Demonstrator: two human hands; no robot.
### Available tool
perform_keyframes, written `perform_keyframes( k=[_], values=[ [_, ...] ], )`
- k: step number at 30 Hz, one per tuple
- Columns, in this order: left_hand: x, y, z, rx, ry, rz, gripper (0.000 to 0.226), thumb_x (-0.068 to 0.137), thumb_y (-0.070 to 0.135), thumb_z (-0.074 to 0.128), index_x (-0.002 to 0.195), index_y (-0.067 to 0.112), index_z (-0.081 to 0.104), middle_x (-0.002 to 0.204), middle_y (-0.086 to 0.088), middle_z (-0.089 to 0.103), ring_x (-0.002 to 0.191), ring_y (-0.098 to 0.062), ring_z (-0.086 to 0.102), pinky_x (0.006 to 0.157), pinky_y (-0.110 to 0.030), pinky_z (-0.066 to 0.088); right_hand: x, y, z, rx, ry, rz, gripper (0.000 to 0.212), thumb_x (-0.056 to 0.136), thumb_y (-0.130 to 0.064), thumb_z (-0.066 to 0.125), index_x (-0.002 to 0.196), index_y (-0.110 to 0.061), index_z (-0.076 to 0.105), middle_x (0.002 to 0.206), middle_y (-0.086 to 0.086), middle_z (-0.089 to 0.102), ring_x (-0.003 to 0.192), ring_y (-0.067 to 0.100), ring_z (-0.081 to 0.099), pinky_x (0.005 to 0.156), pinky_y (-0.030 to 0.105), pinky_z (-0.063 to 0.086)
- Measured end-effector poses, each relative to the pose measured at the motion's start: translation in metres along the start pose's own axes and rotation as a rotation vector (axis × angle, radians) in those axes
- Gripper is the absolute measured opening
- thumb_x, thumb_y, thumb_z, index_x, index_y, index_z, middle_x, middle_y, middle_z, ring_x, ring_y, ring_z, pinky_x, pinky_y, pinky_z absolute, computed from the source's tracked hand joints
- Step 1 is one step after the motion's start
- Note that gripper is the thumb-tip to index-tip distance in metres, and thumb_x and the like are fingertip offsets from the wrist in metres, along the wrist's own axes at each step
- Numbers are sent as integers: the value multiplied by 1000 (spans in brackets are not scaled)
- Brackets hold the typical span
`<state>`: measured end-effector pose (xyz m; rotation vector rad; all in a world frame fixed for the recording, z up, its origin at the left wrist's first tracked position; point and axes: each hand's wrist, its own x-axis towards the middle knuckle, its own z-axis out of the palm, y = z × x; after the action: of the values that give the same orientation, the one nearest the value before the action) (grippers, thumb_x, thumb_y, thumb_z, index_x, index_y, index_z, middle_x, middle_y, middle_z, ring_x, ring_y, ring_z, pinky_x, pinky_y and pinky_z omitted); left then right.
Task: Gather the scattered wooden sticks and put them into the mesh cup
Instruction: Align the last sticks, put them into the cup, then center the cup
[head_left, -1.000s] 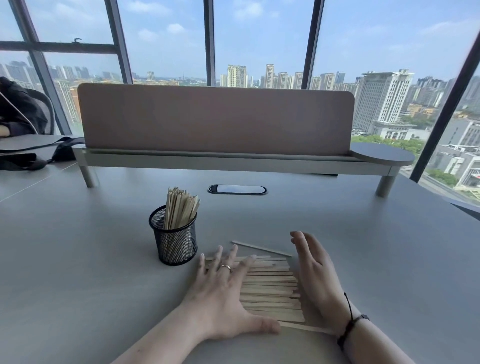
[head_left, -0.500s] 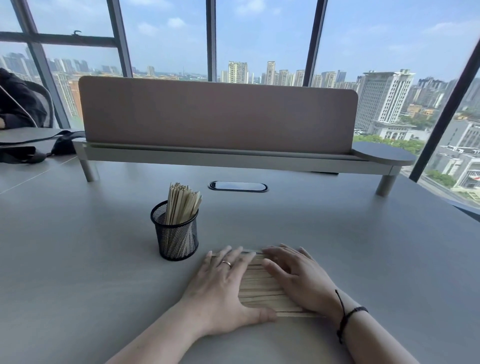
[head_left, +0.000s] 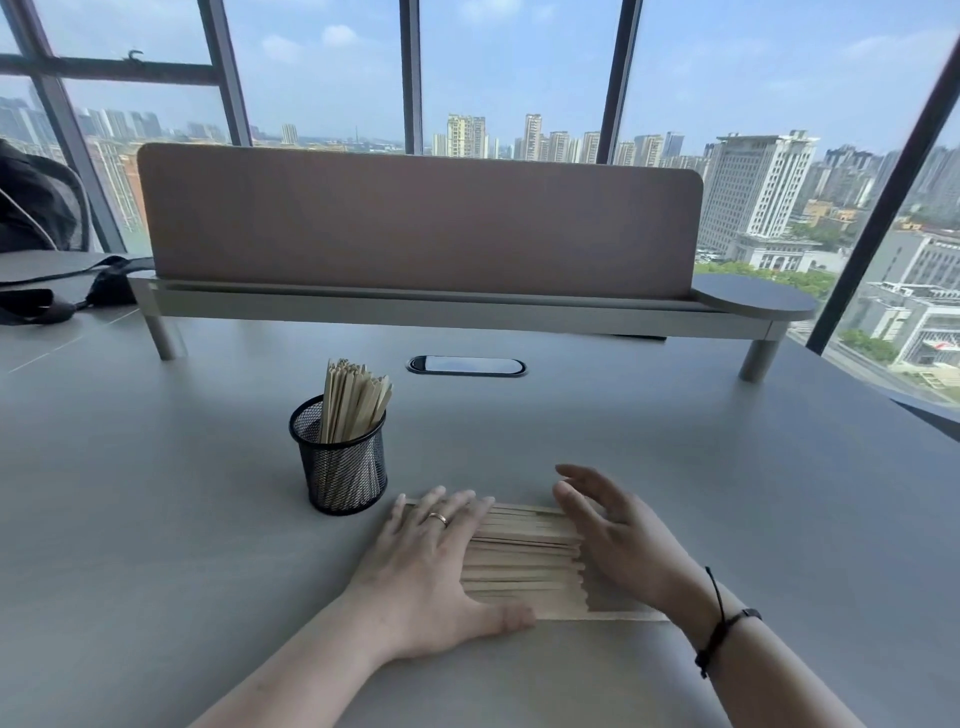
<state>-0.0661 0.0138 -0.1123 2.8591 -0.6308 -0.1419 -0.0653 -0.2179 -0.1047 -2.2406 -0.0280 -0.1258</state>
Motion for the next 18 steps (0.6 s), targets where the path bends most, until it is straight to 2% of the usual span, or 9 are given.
perform_keyframes(
  k=[5, 8, 10, 13, 14, 18],
  values=[
    [0, -5, 2, -12, 29, -3, 108, 69, 97, 30, 157, 37, 6, 166, 14, 7, 153, -9, -5, 124, -43, -6, -2, -2, -2, -48, 23, 50, 48, 92, -62, 42, 131, -37, 54, 129, -15, 60, 121, 5, 53, 102, 28, 40],
    [0, -6, 3, -21, 49, -3, 103, 73, 92, 33, 156, 36, 8, 166, 12, 9, 153, -10, -3, 124, -42, -6, -4, -4, 5, -140, 2, 15, 47, 94, -62, 39, 131, -38, 53, 128, -19, 59, 123, 6, 50, 103, 30, 39],
    [0, -6, 4, -33, 57, 3, 101, 75, 90, 36, 156, 36, 10, 166, 11, 10, 152, -10, -2, 124, -42, -5, -4, -7, 6, -125, 21, 13, 40, 95, -60, 40, 125, -38, 56, 121, -22, 61, 117, 3, 52, 97, 26, 40],
    [0, -5, 2, -48, 68, 27, 96, 76, 85, 41, 154, 35, 14, 163, 11, 15, 152, -9, 2, 124, -44, -4, -5, -13, 7, -38, 67, 39, 23, 97, -54, 43, 105, -42, 59, 103, -25, 65, 101, -1, 57, 80, 14, 40],
    [-1, -3, 2, -45, 74, 41, 95, 76, 84, 42, 154, 35, 15, 162, 12, 17, 151, -9, 3, 124, -44, -4, -5, -15, 8, 0, 89, 48, 22, 97, -54, 43, 101, -41, 60, 99, -24, 65, 98, -1, 58, 77, 13, 39],
    [-2, 1, 5, -24, 95, 76, 97, 74, 88, 38, 153, 35, 17, 158, 14, 19, 150, -7, 4, 124, -45, -4, 1, -22, 24, 147, 196, 50, 32, 97, -54, 43, 101, -30, 63, 97, -14, 67, 97, 7, 59, 77, 24, 39]
  ],
)
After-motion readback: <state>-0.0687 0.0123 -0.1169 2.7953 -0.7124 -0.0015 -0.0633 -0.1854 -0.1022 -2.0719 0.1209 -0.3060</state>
